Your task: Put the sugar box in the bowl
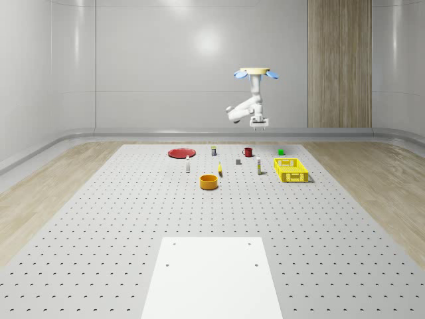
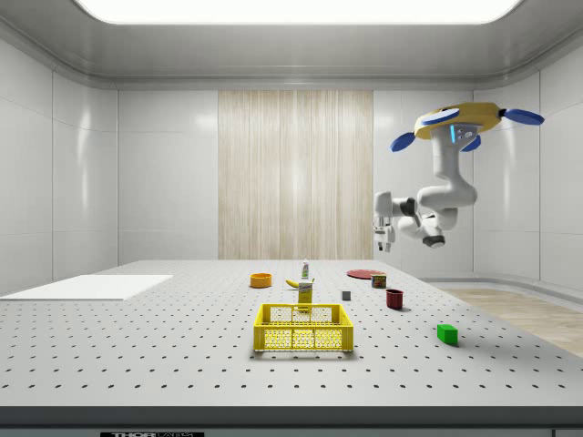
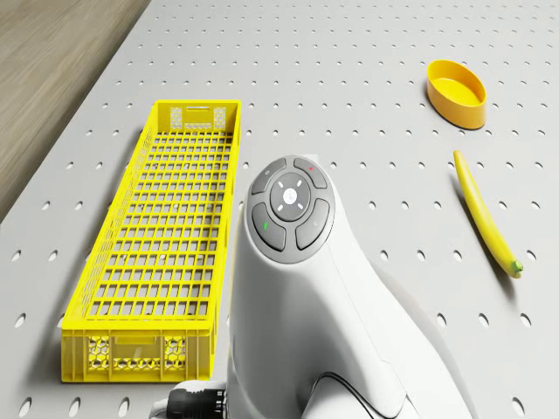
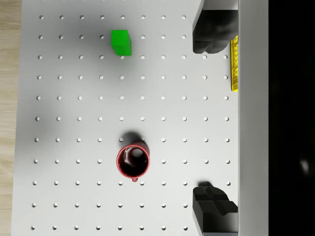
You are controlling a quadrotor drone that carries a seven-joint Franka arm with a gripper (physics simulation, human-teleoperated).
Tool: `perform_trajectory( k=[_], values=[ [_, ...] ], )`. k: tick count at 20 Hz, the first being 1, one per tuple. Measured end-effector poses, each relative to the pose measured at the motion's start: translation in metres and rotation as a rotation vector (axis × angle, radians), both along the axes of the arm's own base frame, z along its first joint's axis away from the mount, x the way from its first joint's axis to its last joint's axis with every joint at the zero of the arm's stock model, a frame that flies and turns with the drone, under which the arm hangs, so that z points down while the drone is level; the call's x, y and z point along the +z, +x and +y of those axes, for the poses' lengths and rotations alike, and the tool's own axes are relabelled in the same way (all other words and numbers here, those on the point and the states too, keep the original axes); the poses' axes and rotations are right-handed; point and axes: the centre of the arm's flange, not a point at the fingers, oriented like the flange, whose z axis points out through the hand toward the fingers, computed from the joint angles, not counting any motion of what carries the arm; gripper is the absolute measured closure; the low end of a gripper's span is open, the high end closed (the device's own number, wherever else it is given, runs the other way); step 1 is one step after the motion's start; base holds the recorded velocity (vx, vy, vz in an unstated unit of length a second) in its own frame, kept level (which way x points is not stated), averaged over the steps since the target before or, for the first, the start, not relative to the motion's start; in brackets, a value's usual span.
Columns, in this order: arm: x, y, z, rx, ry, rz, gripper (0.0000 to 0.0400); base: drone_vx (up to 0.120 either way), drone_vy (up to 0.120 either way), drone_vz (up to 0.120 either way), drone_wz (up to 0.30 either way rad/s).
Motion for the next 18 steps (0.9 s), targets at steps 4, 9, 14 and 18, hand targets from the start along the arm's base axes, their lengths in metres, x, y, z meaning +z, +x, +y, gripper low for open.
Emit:
perform_trajectory(
  k=[4,9,14,18],
  values=[
    [-0.0001,0.0,-0.0014,0.0,-0.014,0.001,0.0,0.12,-0.1,-0.09,0.0],
    [-0.0001,0.0,-0.0021,0.0,-0.021,0.001,0.0,0.12,0.0,0.0,0.0],
    [-0.0002,0.0,-0.0024,0.0,-0.025,0.001,0.0,0.12,0.0,-0.104,0.0],
    [-0.0002,0.0,-0.0025,0.0,-0.026,0.001,0.0,0.12,0.0,-0.12,0.0]
  ],
)
